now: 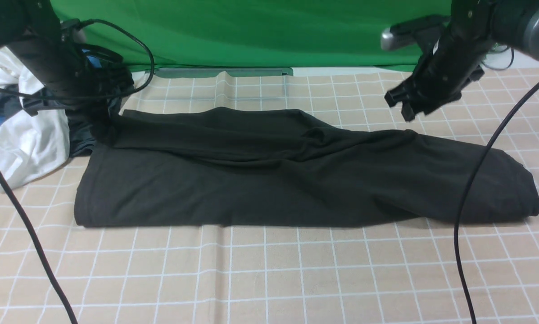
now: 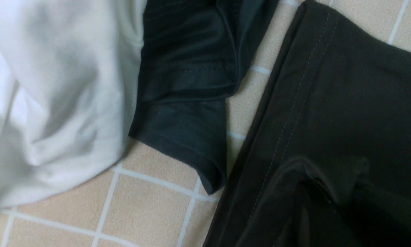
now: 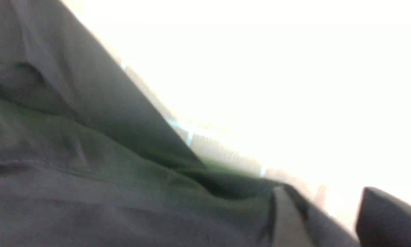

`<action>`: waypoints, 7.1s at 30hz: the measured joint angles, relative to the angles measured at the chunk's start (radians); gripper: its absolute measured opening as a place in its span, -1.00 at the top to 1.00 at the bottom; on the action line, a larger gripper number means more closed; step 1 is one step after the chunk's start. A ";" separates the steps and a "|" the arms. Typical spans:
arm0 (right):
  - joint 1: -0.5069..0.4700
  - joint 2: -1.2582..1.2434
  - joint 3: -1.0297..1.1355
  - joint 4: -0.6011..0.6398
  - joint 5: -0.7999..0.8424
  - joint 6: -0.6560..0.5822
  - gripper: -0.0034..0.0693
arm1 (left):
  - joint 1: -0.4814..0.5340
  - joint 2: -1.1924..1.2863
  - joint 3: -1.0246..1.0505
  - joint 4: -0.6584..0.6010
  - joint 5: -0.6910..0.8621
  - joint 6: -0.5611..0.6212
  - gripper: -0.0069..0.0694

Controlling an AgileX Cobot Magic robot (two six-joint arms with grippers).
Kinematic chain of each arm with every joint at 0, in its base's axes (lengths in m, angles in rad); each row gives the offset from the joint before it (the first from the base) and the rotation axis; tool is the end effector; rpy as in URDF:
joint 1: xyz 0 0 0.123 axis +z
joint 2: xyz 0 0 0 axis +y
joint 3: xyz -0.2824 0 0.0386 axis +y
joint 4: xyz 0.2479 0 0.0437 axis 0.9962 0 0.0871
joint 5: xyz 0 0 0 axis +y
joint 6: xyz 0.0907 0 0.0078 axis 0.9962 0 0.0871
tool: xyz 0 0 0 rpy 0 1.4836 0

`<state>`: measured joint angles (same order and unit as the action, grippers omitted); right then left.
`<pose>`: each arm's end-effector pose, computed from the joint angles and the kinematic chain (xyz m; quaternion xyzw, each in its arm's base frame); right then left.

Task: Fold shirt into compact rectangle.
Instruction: 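Fold the black garment in half by bringing its near edge over to the far edge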

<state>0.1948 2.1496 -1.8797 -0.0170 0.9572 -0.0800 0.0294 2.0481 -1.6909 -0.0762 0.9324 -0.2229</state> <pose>0.4665 0.0908 0.2315 -0.1371 0.9672 0.0044 0.2139 0.4442 0.0075 0.2256 -0.1402 0.9725 -0.0518 0.1789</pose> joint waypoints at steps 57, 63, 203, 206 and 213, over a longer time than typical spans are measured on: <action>0.190 0.001 -0.108 0.439 0.257 -0.357 0.80 | -0.235 -0.048 0.132 -0.024 0.007 0.229 0.77; 0.190 0.001 -0.108 0.438 0.258 -0.350 0.80 | -0.233 -0.027 0.229 -0.013 -0.054 0.230 0.77; -0.006 -0.073 -0.137 0.207 0.232 -0.316 0.81 | 0.009 0.109 -0.111 0.032 -0.259 0.318 0.77; -0.006 -0.073 -0.137 0.207 0.229 -0.316 0.81 | 0.009 0.146 -0.111 0.023 -0.233 0.318 0.73; -0.006 -0.073 -0.137 0.207 0.226 -0.316 0.81 | 0.009 0.221 -0.108 -0.012 -0.220 0.358 0.03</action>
<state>0.1890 2.0763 -2.0171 0.1896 1.1834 -0.3964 0.0387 2.2688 -1.7987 -0.0879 0.7124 0.1347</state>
